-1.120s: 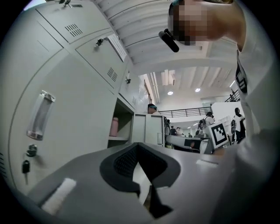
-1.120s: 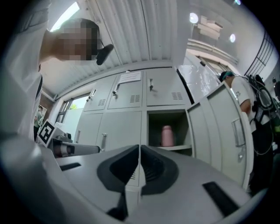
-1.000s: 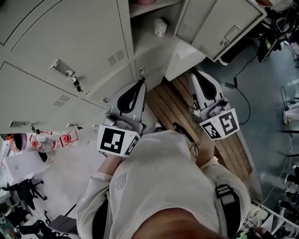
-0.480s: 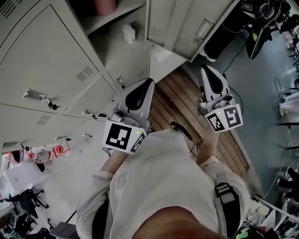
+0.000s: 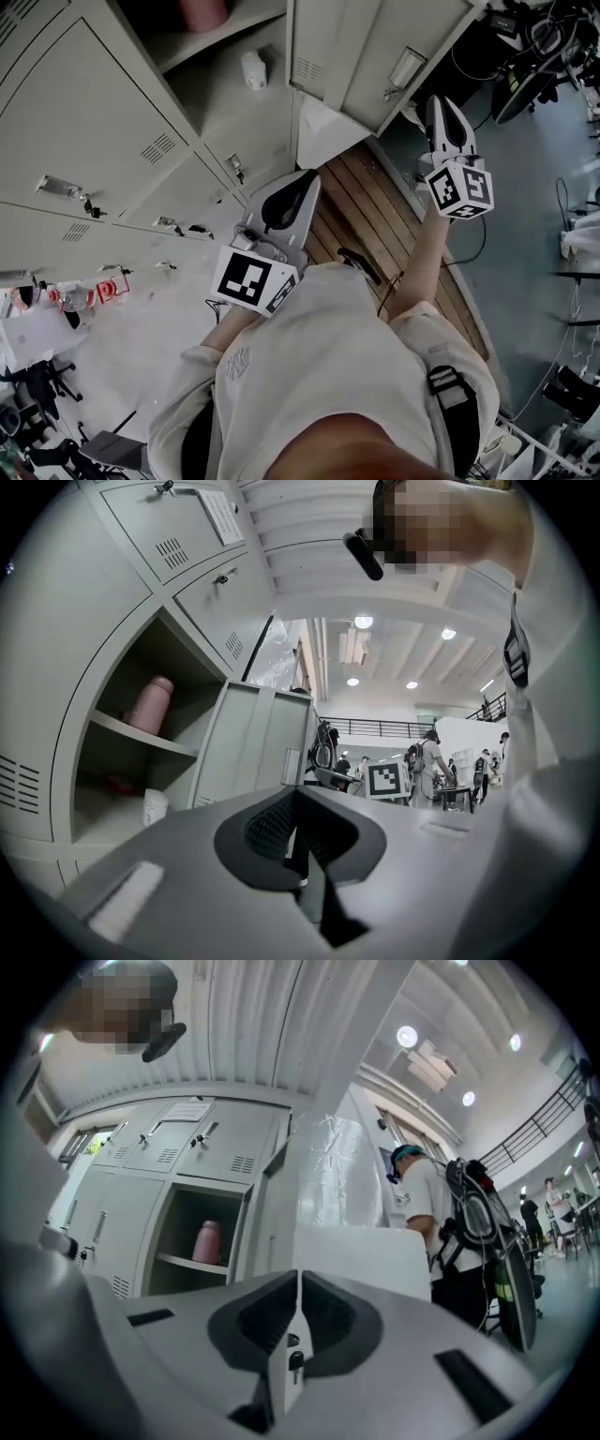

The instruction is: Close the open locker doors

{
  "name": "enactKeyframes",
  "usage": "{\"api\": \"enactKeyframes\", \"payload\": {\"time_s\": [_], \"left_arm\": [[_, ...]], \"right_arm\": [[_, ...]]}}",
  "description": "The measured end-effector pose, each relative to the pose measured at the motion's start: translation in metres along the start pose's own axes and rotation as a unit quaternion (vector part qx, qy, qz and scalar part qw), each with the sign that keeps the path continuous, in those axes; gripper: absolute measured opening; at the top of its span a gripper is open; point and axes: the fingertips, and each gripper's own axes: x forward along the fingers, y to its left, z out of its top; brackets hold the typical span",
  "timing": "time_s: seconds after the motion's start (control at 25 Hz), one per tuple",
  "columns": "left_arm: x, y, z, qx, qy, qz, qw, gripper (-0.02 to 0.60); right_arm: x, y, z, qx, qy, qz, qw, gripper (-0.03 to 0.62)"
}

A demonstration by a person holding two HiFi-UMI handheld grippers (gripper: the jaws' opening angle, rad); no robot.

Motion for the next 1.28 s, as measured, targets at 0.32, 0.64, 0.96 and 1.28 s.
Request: {"api": "enactKeyframes", "payload": {"time_s": [0.32, 0.64, 0.96, 1.28], "left_arm": [[-0.011, 0.014, 0.001, 0.003, 0.001, 0.047, 0.9989, 0.002], [-0.015, 0.021, 0.003, 0.008, -0.001, 0.06, 0.9981, 0.002], [-0.01, 0.013, 0.004, 0.008, 0.0, 0.044, 0.999, 0.002], [-0.017, 0.021, 0.009, 0.01, -0.007, 0.058, 0.9983, 0.002]], "right_arm": [[0.033, -0.009, -0.011, 0.005, 0.006, 0.015, 1.0, 0.02], [0.015, 0.015, 0.002, 0.113, -0.045, 0.168, 0.978, 0.02], [0.002, 0.067, 0.0, 0.134, -0.01, 0.309, 0.941, 0.037], [0.004, 0.141, -0.002, 0.154, 0.006, 0.433, 0.888, 0.086]]}}
